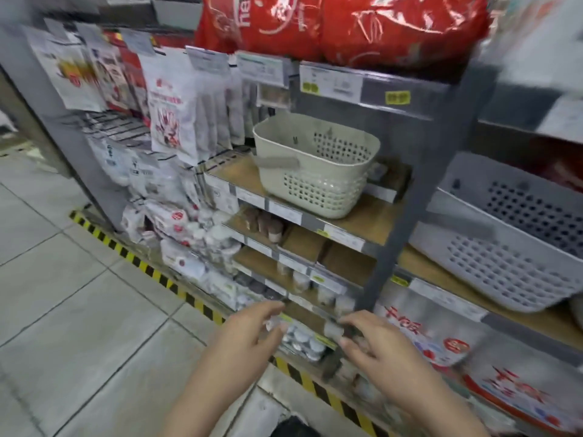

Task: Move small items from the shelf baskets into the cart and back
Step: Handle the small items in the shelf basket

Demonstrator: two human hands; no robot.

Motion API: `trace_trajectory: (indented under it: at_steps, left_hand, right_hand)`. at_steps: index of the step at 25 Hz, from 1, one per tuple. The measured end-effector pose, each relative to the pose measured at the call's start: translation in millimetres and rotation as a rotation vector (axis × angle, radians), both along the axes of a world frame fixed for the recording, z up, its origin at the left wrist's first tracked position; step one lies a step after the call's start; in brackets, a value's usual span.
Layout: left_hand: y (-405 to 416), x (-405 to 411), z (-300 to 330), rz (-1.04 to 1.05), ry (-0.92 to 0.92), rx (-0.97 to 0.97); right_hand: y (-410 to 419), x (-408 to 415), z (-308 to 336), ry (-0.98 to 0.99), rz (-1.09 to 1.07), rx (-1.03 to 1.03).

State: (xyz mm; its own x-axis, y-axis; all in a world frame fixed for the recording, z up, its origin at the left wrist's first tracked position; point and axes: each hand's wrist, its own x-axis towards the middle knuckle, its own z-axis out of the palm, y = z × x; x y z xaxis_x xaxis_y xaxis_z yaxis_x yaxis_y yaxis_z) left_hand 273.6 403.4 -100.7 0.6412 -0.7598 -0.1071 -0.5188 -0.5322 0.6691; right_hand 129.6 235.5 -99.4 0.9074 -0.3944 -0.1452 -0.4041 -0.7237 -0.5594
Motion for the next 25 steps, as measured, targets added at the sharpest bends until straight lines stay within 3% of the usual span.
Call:
trace_trajectory:
  at_steps: [5,10,14,18,22,25]
  left_hand:
    - [-29,96,24,-0.001,-0.098,-0.052]
    - [-47,185,24,0.044,-0.203,-0.159]
    - [-90,240,37,-0.053,-0.327,-0.278]
    - [-152,289,57,-0.226,-0.529,-0.373]
    - [-193,315,55,-0.452,-0.604,-0.263]
    - [-200,324,50,-0.522,-0.724,-0.307]
  right_hand:
    - [-42,100,33,-0.190,0.036,-0.150]
    - [-91,161,64,-0.458,-0.147,-0.444]
    - [-116,190,57,-0.379,-0.229,-0.545]
    - [-117,206,62,-0.276,-0.341,-0.379]
    - [-121,216,66,-0.256,-0.408,-0.389]
    - [-123,225,73,-0.142,-0.425,-0.386]
